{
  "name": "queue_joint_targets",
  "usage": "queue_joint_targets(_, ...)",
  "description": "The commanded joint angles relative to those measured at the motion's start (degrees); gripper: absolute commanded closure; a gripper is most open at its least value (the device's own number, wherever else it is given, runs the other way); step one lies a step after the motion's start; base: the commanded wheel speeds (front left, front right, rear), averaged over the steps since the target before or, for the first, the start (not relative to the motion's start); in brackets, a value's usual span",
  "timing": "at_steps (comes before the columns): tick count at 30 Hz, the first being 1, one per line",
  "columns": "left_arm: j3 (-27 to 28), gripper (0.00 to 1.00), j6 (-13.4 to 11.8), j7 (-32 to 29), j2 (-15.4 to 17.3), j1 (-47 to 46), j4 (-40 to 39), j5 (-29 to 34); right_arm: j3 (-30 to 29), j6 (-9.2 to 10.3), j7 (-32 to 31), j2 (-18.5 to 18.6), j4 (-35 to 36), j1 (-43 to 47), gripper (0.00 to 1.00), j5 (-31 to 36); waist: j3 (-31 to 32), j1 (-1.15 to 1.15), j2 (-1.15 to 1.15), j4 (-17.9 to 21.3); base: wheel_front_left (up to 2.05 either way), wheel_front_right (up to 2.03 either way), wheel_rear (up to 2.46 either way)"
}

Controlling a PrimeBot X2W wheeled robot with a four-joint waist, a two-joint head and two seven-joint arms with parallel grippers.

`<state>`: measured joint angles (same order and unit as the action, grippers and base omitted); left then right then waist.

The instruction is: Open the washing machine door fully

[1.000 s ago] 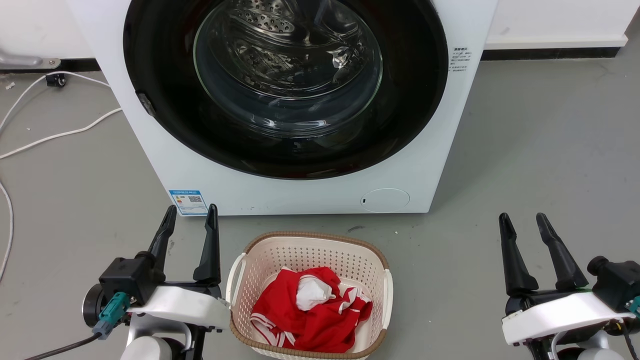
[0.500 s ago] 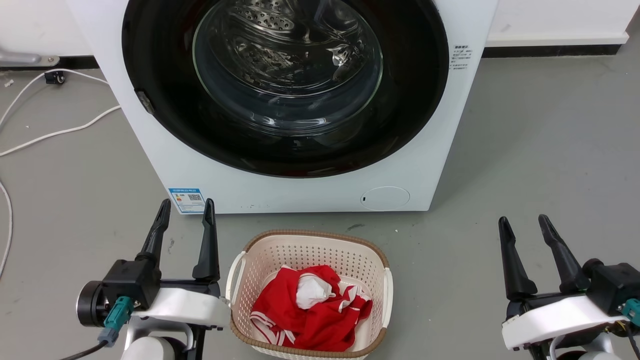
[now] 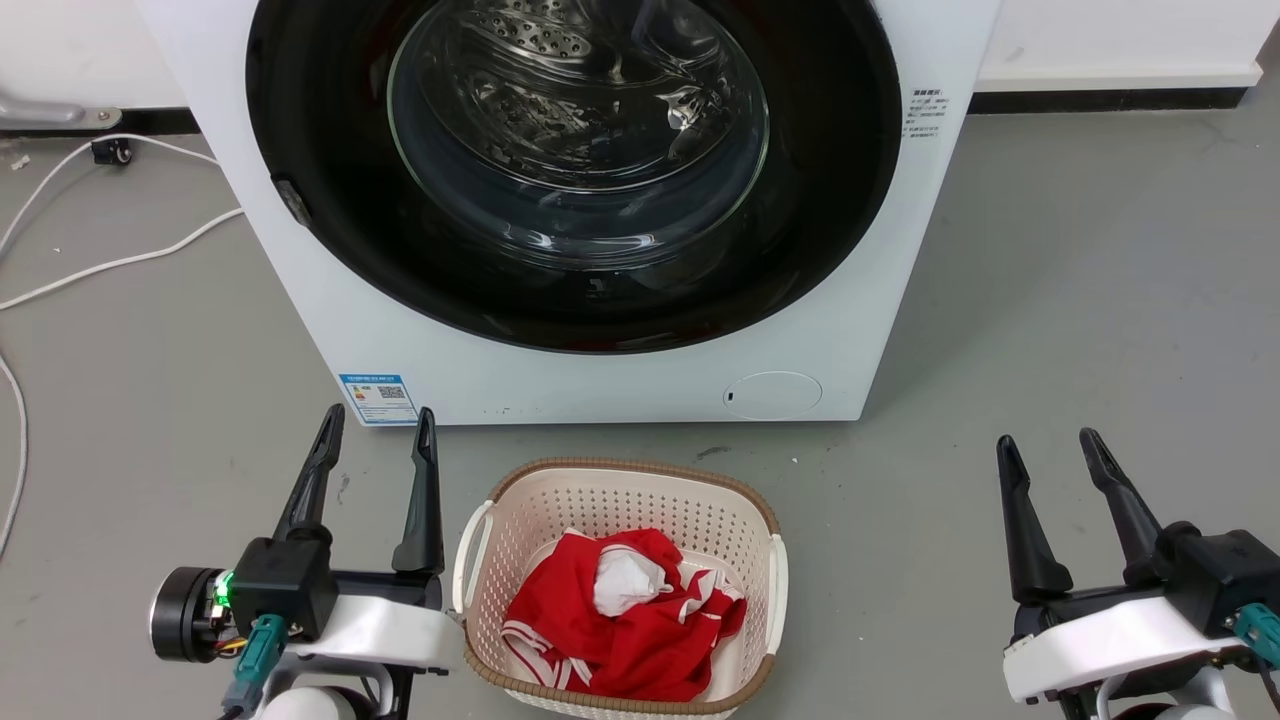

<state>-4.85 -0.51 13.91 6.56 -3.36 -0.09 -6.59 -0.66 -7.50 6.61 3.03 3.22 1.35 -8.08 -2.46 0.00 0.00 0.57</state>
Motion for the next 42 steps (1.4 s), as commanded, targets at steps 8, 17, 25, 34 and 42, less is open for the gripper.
queue_joint_targets(8, 0.4, 0.0, -0.2, 1.1, -0.6, 1.4, -0.6, 3.8, 0.3, 0.02, 1.0, -0.2, 0.4, 0.4, 0.0, 3.0, -0.2, 0.0, 0.0, -0.1, 0.0, 0.0, 0.0)
queue_joint_targets(17, 1.7, 0.0, 1.3, 1.3, -1.9, 2.0, 0.0, 3.6, 0.1, 0.02, 1.3, -0.3, -0.6, -0.1, 0.0, 2.0, -0.7, 0.0, 0.0, -0.3, 0.0, 0.0, 0.0)
queue_joint_targets(25, 2.1, 0.0, 1.9, 1.3, -2.4, 2.1, 0.1, 4.0, 0.2, 0.02, 1.3, -0.3, -0.9, -0.2, 1.0, 1.6, -0.8, 0.0, 0.0, -0.5, 0.0, 0.0, 0.0)
queue_joint_targets(34, 2.4, 0.0, 2.0, 1.3, -2.7, 1.9, -0.1, 4.4, 0.9, 0.02, 2.7, -0.3, -0.6, -1.3, 1.0, -4.1, -1.1, 0.0, 0.0, -0.6, 0.0, 0.0, 0.0)
queue_joint_targets(42, 3.0, 0.0, 2.0, 1.3, -2.9, 0.9, -0.3, 4.0, 0.5, 0.02, 4.8, -0.2, -3.0, -4.4, 1.0, -28.3, -1.9, 0.0, 0.0, -0.7, 0.0, 0.0, 0.0)
